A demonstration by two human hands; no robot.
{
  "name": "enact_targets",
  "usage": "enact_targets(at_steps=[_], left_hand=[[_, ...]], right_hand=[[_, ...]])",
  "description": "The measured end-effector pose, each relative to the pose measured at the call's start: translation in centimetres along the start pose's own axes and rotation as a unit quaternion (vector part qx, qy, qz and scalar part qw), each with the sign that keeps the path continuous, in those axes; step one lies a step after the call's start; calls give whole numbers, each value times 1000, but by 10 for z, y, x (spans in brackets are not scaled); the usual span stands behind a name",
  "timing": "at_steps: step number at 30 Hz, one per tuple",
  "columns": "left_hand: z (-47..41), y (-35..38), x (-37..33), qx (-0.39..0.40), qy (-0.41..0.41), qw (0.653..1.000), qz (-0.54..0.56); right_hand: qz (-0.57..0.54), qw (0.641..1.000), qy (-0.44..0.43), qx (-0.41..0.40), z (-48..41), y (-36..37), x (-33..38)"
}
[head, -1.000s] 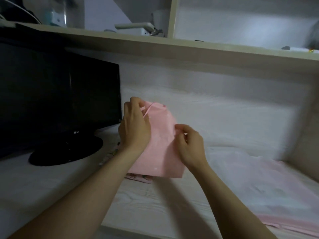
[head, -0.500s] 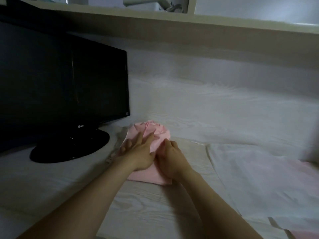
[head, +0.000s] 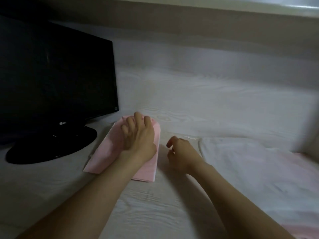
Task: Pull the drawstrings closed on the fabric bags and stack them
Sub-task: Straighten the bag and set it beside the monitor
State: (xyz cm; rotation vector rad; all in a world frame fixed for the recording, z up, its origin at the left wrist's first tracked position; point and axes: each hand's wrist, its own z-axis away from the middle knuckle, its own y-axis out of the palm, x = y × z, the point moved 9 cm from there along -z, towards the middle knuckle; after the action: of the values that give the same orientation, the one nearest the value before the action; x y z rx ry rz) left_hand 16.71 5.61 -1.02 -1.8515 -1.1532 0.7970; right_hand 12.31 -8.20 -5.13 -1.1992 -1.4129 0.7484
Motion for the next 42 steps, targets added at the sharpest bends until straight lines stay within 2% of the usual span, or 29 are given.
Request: enact_targets(at_steps=[2, 3, 5, 7, 10, 18, 21, 26, 28, 32, 35, 38, 40, 41, 42], left_hand=[[3, -13, -31, -88, 103, 991, -8], [5, -14, -50, -105, 159, 982, -1], [8, -8, -79, -84, 235, 968, 34], [7, 4, -95, -38, 254, 964, 71], [0, 27, -116, 10, 250, 962, 105], [6, 67, -118, 78, 195, 959, 191], [8, 66, -113, 83, 189, 948, 241], [9, 63, -97, 55, 115, 953, 276], [5, 57, -90, 21, 79, 954, 288], [-4, 60, -76, 19, 11, 936, 351], [-6, 59, -78, 8, 46, 897, 439], [-4, 39, -83, -55, 115, 879, 459], [-2, 31, -87, -64, 133, 852, 503], [-1, 30, -87, -59, 126, 846, 515], [0, 27, -86, -70, 128, 854, 499]], right_hand=[[66, 998, 15, -7, 6, -9, -18], [99, 995, 28, -9, 10, -14, -30], [162, 985, 61, -17, 16, -23, -52], [195, 975, 106, -27, 23, -28, -73], [153, 977, 144, -27, 31, -25, -96], [178, 978, 101, -38, 33, -37, -92], [127, 981, 102, -103, 34, -51, -89], [63, 964, 100, -238, 43, -75, -87], [31, 960, 84, -265, 46, -80, -86], [-62, 940, 18, -335, 51, -96, -87], [-148, 915, -65, -370, 60, -110, -77], [-195, 908, -112, -354, 66, -114, -64], [-208, 910, -134, -334, 66, -113, -57], [-211, 910, -143, -327, 65, -112, -55], [-206, 912, -147, -324, 65, -111, -54]])
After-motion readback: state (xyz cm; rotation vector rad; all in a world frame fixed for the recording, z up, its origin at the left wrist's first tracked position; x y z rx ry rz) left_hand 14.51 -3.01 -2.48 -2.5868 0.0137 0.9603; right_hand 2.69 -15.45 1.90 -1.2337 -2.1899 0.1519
